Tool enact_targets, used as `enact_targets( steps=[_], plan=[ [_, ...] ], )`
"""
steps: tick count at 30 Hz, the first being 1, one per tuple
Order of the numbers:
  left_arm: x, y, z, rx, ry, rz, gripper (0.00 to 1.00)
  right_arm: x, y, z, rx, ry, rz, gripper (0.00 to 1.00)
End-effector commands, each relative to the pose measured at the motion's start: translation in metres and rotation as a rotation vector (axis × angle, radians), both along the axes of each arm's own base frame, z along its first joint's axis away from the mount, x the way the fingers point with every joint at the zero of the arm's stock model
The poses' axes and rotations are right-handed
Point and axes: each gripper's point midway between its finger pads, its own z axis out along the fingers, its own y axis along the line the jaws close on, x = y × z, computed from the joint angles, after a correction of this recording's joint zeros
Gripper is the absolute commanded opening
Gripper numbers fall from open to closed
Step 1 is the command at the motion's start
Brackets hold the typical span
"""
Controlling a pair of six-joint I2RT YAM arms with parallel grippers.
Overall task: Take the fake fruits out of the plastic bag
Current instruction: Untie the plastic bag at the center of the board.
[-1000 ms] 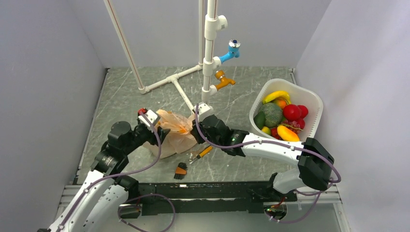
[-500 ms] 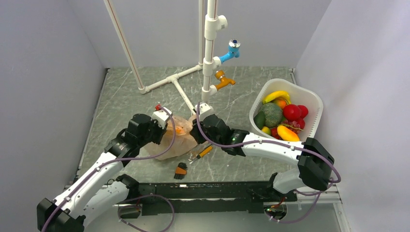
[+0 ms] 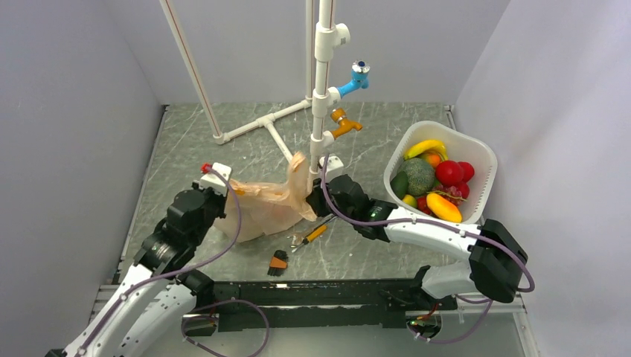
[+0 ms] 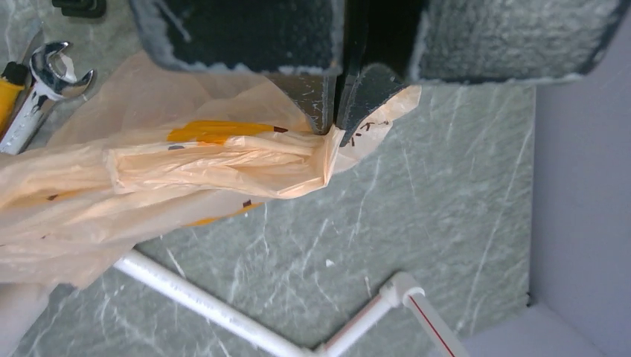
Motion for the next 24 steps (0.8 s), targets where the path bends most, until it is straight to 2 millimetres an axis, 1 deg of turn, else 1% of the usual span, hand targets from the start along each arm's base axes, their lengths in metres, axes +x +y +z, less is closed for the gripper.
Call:
enact_targets(
  steps=[1, 4, 6, 8, 10, 13, 14, 17, 20, 21, 24],
  plan=[
    [-0.005, 0.015, 0.025, -0.036, -0.122, 0.048, 0.00, 0.008, -0.014, 0.008, -0.032, -0.039, -0.043, 0.13],
    [-0.009, 0.000, 0.032, -0.062, -0.163, -0.051, 0.00, 0.003, -0.009, 0.024, -0.024, -0.070, 0.017, 0.23],
    [-0.011, -0.006, 0.031, -0.062, -0.154, -0.086, 0.00, 0.001, -0.007, 0.036, -0.012, -0.098, 0.038, 0.33],
    [-0.010, -0.007, 0.029, -0.056, -0.139, -0.092, 0.00, -0.003, -0.005, 0.050, 0.005, -0.120, 0.059, 0.44],
    [-0.009, -0.008, 0.027, -0.048, -0.125, -0.094, 0.00, -0.006, -0.005, 0.065, 0.028, -0.140, 0.074, 0.53],
    [-0.009, -0.010, 0.026, -0.042, -0.114, -0.104, 0.00, -0.014, -0.002, 0.082, 0.068, -0.163, 0.112, 0.65],
    [-0.009, -0.011, 0.026, -0.043, -0.113, -0.107, 0.00, -0.017, 0.001, 0.088, 0.086, -0.171, 0.134, 0.71],
    [-0.010, -0.012, 0.027, -0.048, -0.120, -0.116, 0.00, -0.025, 0.011, 0.108, 0.131, -0.190, 0.190, 0.84],
    [-0.010, -0.011, 0.027, -0.047, -0.124, -0.114, 0.00, -0.028, 0.022, 0.126, 0.151, -0.222, 0.222, 0.91],
    [-0.010, -0.012, 0.027, -0.049, -0.122, -0.115, 0.00, -0.027, 0.025, 0.132, 0.150, -0.242, 0.224, 0.93],
    [-0.010, -0.011, 0.026, -0.047, -0.119, -0.112, 0.00, -0.016, 0.033, 0.147, 0.133, -0.275, 0.202, 0.97]
  ],
)
